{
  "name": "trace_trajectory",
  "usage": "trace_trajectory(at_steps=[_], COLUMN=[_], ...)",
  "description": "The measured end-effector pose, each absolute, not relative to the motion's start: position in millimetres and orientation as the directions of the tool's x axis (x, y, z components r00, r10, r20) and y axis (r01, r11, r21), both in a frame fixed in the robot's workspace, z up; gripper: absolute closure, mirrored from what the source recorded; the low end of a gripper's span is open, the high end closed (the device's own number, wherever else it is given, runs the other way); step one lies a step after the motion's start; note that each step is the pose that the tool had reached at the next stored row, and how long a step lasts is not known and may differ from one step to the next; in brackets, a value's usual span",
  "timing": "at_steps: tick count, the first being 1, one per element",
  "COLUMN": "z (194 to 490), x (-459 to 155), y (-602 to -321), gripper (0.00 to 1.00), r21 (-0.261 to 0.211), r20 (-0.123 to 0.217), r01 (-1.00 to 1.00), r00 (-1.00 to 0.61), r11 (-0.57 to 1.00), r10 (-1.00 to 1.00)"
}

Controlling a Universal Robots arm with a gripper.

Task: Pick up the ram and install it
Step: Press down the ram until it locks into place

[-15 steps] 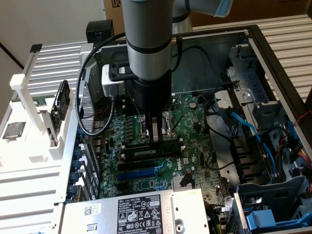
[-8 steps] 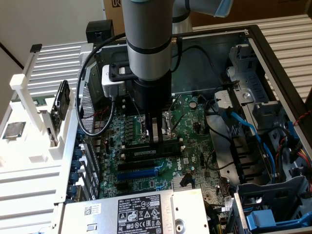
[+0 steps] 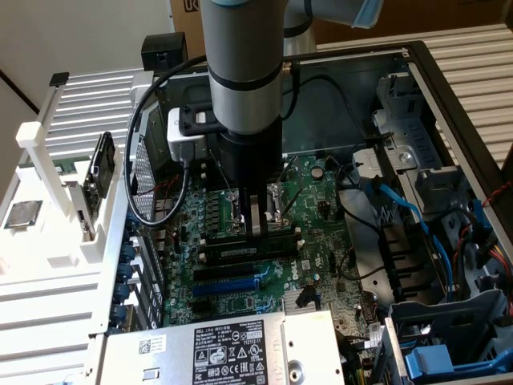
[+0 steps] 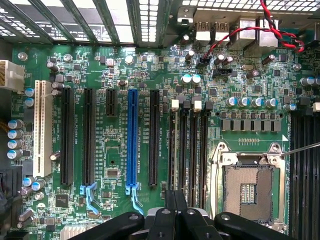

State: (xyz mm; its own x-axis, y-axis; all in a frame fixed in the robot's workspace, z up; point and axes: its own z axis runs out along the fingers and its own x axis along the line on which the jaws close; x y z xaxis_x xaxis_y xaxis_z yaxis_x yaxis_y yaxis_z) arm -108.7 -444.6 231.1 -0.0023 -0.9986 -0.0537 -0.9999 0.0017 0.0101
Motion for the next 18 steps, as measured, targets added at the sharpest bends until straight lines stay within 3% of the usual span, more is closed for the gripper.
trace_trajectory(at_steps=[18], z=[229.8], x=[-108.7], y=[-445.6], gripper=[0.9], r21=[0.01], r20=[-0.061], r01=[-1.0], r00=[-0.002], r11=[0.002], r10=[-0.998])
